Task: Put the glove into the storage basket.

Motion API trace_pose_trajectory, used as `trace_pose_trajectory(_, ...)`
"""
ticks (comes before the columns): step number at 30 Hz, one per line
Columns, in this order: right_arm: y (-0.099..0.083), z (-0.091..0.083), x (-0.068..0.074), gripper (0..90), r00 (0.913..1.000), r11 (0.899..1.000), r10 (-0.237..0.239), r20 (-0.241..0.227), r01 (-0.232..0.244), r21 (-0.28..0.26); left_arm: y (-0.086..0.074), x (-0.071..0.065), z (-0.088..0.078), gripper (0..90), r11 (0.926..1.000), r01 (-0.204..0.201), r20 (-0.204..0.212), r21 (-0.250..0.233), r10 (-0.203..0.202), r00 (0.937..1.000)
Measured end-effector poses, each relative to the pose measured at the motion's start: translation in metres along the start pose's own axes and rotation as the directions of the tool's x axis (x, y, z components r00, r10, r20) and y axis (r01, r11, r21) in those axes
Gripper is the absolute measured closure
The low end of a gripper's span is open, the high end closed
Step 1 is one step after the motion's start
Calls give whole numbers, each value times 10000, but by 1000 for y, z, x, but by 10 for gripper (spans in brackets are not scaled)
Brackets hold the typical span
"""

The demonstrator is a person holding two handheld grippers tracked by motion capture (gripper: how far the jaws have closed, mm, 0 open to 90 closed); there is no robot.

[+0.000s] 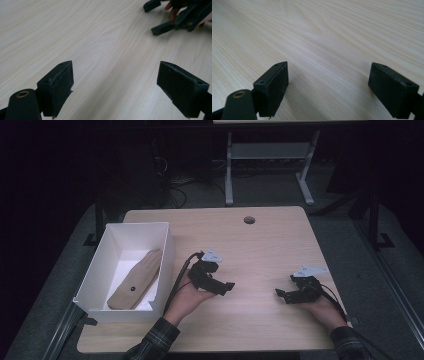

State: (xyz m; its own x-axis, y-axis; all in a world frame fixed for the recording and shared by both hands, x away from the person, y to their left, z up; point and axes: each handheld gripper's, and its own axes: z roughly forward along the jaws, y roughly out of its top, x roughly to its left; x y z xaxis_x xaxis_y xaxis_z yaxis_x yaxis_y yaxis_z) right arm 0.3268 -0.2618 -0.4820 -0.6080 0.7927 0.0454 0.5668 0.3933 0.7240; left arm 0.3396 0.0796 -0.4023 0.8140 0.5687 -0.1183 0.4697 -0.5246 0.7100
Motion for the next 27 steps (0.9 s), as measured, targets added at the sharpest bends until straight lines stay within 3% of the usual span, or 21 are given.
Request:
trace_pose_trajectory(4,0,0,0,161,10000,10000,-7,0,7,2,-12,4,11,132,9995,266,-82,164,-265,9996)
trace_pose_trajectory(7,0,0,0,162,10000,10000,-7,1,7,3,-21,6,18,132,9995,113,-276,302,-105,9996)
trace_pose_trajectory(19,0,0,0,161,10000,10000,-8,2,8,7,-47,12,40,131,9991,40,-416,433,-22,9991)
trace_pose_trajectory(21,0,0,0,162,10000,10000,-5,1,5,10,-49,11,44,131,9981,-85,-518,606,117,9986)
trace_pose_trajectory(25,0,0,0,162,10000,10000,-6,0,6,8,-53,8,47,124,9955,-747,-887,583,797,9929)
trace_pose_trajectory(27,0,0,0,162,10000,10000,-12,6,12,7,-58,7,48,123,9949,-999,-680,158,1008,9926)
